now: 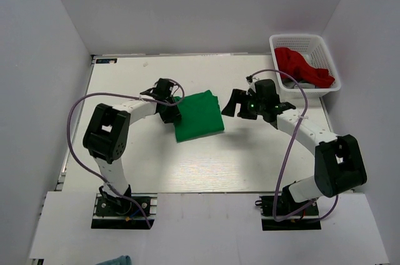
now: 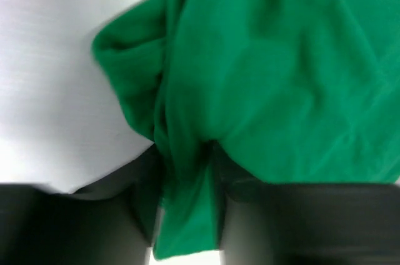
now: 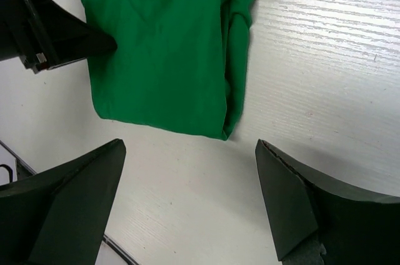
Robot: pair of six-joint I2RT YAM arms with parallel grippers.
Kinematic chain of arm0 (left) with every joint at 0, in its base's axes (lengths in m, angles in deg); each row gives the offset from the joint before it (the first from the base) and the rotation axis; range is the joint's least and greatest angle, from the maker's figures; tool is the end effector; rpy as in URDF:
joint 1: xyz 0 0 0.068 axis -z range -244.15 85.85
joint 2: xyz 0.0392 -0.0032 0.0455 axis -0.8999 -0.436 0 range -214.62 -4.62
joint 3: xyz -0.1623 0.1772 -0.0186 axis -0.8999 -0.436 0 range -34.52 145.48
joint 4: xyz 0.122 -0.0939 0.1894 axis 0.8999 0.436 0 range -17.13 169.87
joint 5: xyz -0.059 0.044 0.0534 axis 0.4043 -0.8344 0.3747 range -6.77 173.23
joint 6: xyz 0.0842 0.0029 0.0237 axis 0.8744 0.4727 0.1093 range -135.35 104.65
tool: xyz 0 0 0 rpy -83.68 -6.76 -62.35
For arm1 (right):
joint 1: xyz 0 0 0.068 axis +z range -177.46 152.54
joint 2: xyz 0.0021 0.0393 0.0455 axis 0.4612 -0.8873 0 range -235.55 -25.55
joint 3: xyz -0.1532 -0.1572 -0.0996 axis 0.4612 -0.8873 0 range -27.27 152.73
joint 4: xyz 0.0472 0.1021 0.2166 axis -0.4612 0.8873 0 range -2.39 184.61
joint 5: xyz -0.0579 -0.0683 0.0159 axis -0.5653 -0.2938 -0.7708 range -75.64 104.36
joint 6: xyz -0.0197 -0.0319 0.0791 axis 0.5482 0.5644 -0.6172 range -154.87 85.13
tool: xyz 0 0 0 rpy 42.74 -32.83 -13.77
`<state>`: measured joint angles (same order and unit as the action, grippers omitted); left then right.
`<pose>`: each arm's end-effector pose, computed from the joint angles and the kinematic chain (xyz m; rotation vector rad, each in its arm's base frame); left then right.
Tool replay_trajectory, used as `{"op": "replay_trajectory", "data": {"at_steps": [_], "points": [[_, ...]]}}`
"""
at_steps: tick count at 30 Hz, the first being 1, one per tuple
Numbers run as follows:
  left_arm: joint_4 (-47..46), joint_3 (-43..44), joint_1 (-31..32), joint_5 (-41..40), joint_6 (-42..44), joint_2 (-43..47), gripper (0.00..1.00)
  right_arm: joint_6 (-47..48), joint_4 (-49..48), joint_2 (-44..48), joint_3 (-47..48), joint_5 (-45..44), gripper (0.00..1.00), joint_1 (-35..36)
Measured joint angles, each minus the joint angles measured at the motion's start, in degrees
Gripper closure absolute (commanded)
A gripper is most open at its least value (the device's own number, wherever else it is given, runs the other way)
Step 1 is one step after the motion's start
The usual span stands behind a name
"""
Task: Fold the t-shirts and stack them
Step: Put the neatly folded tshirt into the corner of the board with the left arm
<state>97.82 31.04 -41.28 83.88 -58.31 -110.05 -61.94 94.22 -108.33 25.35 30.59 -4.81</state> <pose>0.3296 -0.1400 0.0999 -0.4777 2.7163 -0.3478 0.3016 0.1494 0.1920 -0.0753 2.2980 0.7799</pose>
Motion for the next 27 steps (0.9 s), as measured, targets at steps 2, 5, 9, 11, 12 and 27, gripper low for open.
{"op": "replay_trajectory", "data": {"at_steps": [2,5,9,11,12,27], "points": [[-1.11,0.63,-0.04,1.29,0.02,-1.18,1.0,-0.15,-0.02,0.31,-0.96,-0.13,0.1,-0.09],[-0.17,3.87,0.02,1.99,1.42,-3.56,1.0,-0.35,0.68,0.35,-2.78,-0.37,0.1,-0.39],[5.44,11.87,-0.02,-1.92,5.07,-7.76,1.0,-0.17,1.42,0.35,-4.26,-1.07,0.1,-0.9],[9.22,17.57,-0.15,-6.73,8.28,-10.4,1.0,0.33,1.64,0.57,-4.92,-1.66,0.1,-1.14],[11.23,20.63,-0.31,-9.51,10.05,-11.69,1.0,0.46,1.84,0.59,-5.18,-1.88,0.1,-1.2],[14.51,35.17,-17.27,-36.2,34.34,-19.1,1.0,2.12,4.44,-3.61,-2.8,-3.93,0.1,-2.4]]}}
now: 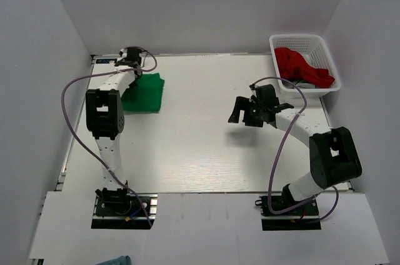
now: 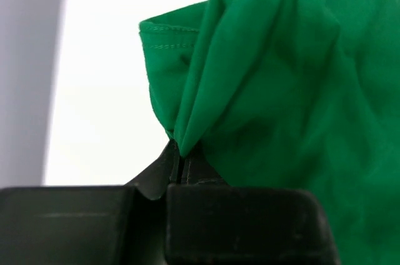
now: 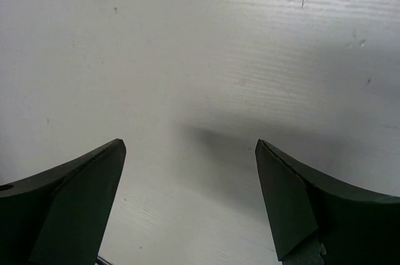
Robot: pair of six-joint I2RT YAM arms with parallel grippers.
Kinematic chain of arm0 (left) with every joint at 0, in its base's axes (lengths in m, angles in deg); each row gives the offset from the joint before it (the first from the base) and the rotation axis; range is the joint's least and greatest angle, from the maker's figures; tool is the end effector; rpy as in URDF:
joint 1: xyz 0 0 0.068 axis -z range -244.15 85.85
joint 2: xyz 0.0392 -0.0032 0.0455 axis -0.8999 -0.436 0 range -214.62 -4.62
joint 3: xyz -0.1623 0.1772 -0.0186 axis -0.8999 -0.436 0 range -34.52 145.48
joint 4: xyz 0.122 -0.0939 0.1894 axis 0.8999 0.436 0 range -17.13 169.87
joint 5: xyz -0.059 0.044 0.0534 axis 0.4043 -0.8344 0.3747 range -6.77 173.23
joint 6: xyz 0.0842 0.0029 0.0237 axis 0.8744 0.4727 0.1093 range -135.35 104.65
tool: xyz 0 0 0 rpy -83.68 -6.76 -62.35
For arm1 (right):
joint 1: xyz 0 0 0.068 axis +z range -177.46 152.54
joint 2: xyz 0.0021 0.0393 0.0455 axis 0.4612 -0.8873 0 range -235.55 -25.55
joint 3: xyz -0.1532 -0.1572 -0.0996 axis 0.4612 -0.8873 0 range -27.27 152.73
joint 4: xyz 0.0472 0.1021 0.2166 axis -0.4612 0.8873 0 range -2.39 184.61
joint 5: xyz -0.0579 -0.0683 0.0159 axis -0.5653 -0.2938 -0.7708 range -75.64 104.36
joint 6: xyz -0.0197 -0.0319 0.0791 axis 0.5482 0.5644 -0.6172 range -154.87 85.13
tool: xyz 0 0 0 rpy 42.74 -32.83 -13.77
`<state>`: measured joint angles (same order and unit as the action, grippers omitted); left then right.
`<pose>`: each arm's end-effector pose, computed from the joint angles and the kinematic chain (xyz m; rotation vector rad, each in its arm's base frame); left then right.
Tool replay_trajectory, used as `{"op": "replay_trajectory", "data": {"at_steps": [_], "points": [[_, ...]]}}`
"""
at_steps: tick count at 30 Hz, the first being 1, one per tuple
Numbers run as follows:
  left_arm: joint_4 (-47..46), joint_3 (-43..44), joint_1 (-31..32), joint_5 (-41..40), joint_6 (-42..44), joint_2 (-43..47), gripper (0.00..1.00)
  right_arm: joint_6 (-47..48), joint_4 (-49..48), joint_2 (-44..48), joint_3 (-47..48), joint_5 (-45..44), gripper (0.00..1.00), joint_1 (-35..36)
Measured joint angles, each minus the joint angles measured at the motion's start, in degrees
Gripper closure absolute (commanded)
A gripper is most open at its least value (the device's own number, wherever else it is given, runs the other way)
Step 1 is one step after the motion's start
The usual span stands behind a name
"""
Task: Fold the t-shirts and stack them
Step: Put the neatly folded tshirt into the corner of the board with the left arm
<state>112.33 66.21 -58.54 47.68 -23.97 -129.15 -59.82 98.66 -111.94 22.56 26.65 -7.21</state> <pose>0.4462 0.0015 0.1449 -0.2578 2.5097 0.7262 0.2983 0.1277 0.1468 -0.0018 2.4709 0.6133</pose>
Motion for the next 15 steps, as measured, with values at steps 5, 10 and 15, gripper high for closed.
{"op": "replay_trajectory", "data": {"at_steps": [5,10,15], "points": [[-4.35,7.08,-6.64,-1.51,7.06,-5.62,1.0,0.17,-0.09,-3.32,3.98,-0.26,0.1,-0.48],[-6.86,18.45,-10.84,-1.57,11.65,-15.3,1.0,0.24,-0.2,-7.19,6.97,-0.9,0.1,-0.81],[-7.48,22.12,-13.27,-0.66,13.33,-19.98,1.0,0.39,0.04,-10.54,9.57,-0.98,0.1,-1.07]]}}
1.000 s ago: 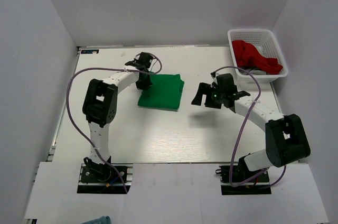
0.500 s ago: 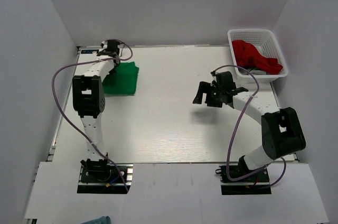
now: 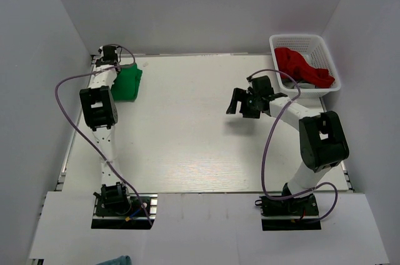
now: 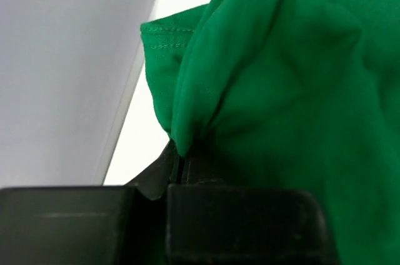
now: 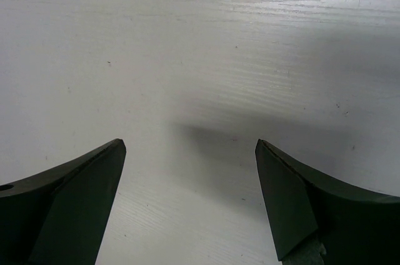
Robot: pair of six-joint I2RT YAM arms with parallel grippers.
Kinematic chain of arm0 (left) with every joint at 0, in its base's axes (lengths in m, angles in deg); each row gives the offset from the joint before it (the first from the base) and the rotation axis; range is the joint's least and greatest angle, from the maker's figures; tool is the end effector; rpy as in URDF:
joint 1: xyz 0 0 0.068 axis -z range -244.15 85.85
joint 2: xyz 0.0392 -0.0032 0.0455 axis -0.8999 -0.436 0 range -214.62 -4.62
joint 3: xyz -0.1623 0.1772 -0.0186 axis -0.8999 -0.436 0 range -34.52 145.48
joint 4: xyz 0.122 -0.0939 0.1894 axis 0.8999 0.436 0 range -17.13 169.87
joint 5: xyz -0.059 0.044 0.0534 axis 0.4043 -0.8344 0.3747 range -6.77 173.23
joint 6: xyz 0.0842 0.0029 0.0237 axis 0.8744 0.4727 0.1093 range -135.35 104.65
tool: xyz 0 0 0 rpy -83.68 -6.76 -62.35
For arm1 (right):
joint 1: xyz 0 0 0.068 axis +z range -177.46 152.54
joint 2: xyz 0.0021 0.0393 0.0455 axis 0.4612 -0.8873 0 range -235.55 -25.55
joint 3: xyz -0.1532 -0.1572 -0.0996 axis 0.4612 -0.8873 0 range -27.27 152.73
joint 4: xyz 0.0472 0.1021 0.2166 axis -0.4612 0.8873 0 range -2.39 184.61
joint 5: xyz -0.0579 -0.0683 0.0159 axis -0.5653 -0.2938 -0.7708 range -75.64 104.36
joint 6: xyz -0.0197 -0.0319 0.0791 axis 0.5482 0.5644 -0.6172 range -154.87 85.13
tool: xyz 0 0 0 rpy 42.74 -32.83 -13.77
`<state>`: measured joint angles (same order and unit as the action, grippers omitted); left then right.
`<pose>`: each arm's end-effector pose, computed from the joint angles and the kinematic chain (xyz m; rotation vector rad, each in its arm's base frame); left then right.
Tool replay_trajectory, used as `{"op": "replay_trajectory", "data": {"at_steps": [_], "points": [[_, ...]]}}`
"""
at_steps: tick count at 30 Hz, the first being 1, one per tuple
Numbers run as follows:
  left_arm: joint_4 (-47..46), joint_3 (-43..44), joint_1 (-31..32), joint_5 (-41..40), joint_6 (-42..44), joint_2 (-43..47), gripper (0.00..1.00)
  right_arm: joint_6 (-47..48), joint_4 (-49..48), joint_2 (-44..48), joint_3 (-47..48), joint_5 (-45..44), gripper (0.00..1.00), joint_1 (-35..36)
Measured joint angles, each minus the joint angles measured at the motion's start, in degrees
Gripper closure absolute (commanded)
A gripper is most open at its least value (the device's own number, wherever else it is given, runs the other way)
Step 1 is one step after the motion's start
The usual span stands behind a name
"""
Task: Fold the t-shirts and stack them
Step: Put the neatly folded tshirt into the corner of the board with the left arm
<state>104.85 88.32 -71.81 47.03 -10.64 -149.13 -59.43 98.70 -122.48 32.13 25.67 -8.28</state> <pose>0.5108 0.1149 0.1097 -0.3250 2.4350 0.8800 0.3381 0.1338 0.1399 0.0237 2.4828 0.5771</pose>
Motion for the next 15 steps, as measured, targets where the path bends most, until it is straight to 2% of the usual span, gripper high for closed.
{"op": "replay_trajectory", "data": {"at_steps": [2,3,4,6,7,15], "points": [[-0.33,0.15,-0.72,0.61,0.46,-0.11,0.99,0.0,-0.02,-0.33,0.46,0.09,0.1,-0.04],[-0.42,0.5,-1.01,0.87,0.63,-0.11,0.86,-0.02,-0.02,-0.33,0.5,0.2,0.1,-0.04],[-0.66,0.9,-1.22,1.09,0.79,-0.11,0.54,-0.02,-0.04,-0.31,0.5,0.2,0.1,-0.04],[-1.38,1.9,-1.49,1.36,2.23,-0.11,0.09,-0.02,0.0,-0.31,0.5,0.17,0.1,-0.04],[-1.99,2.25,-1.62,1.42,3.02,-0.09,0.0,-0.02,-0.04,-0.31,0.5,0.13,0.1,-0.04],[-3.78,1.75,-1.01,2.49,4.33,5.35,0.0,-0.04,-0.39,2.43,-1.09,0.17,0.1,-0.04]]}}
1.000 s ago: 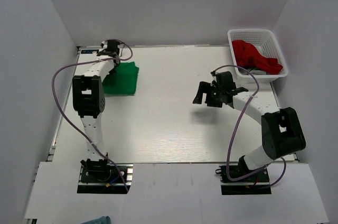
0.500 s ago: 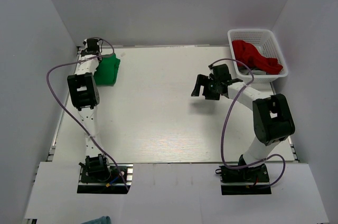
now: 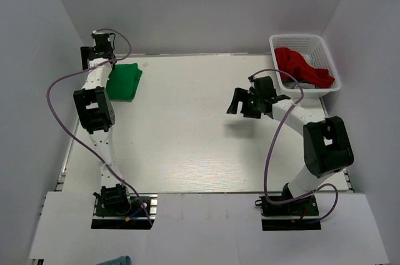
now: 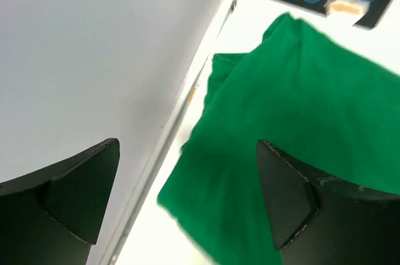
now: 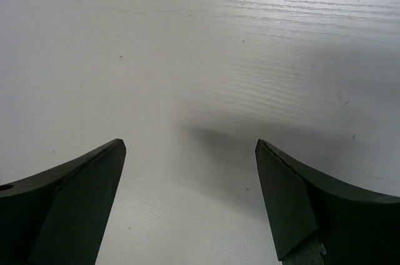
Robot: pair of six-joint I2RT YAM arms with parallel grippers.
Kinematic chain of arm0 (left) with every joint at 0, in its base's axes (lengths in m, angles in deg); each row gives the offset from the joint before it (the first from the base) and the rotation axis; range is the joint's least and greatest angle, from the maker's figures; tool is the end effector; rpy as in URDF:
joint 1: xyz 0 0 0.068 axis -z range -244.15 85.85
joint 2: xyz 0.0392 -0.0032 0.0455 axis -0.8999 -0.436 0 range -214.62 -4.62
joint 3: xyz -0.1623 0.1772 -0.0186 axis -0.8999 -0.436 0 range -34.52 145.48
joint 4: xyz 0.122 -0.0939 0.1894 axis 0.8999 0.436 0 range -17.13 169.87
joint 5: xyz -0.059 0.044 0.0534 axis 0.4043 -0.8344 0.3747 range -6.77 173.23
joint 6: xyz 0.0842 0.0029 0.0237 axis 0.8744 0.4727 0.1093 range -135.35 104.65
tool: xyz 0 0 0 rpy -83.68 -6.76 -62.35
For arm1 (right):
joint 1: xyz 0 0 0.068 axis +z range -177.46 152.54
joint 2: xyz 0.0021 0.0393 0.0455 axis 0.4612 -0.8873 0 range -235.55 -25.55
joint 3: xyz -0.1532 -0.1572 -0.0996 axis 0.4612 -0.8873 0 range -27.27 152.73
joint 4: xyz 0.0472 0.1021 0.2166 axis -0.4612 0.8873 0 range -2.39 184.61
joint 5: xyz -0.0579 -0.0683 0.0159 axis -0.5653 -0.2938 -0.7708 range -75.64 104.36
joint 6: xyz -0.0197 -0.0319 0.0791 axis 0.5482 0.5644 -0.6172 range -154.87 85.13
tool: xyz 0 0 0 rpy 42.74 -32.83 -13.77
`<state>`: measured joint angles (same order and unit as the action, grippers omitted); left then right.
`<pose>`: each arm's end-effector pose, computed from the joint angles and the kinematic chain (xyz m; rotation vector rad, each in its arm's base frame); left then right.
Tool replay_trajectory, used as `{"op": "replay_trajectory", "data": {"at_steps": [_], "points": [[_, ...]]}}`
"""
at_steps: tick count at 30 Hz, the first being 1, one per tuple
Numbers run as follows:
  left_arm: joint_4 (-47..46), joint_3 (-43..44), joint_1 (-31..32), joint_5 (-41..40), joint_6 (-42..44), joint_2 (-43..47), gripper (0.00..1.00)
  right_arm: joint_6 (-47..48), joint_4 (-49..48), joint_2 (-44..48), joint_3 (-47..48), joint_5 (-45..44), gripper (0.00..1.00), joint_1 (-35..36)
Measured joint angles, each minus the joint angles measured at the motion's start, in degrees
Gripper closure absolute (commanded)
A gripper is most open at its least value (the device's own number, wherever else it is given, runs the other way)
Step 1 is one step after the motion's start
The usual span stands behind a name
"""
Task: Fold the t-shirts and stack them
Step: Put the neatly folded tshirt into the corner of the board with the left arm
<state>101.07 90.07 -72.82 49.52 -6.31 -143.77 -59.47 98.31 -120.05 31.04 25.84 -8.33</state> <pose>0.5181 0.1225 0.1717 -0.2954 2.2856 0.8376 0.3340 0.1323 0.1491 0.0197 2.4527 0.5892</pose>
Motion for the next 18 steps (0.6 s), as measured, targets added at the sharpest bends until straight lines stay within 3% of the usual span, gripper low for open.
{"op": "replay_trajectory", "data": {"at_steps": [4,7,13,18], "points": [[2.6,-4.13,1.29,1.86,-3.1,10.27,0.0,-0.42,-1.36,5.51,-3.52,0.81,0.1,0.0],[4.42,-10.01,3.23,7.61,-8.13,21.9,0.0,-0.96,-3.1,11.89,-8.22,1.46,0.1,0.0],[-4.5,-43.41,10.67,26.36,-20.09,54.23,0.0,-2.64,-4.68,24.22,-18.1,2.05,0.1,0.0],[-16.76,-74.93,16.96,45.24,-27.56,74.2,0.0,-3.5,-3.56,36.0,-24.81,-1.57,0.1,0.04]]}}
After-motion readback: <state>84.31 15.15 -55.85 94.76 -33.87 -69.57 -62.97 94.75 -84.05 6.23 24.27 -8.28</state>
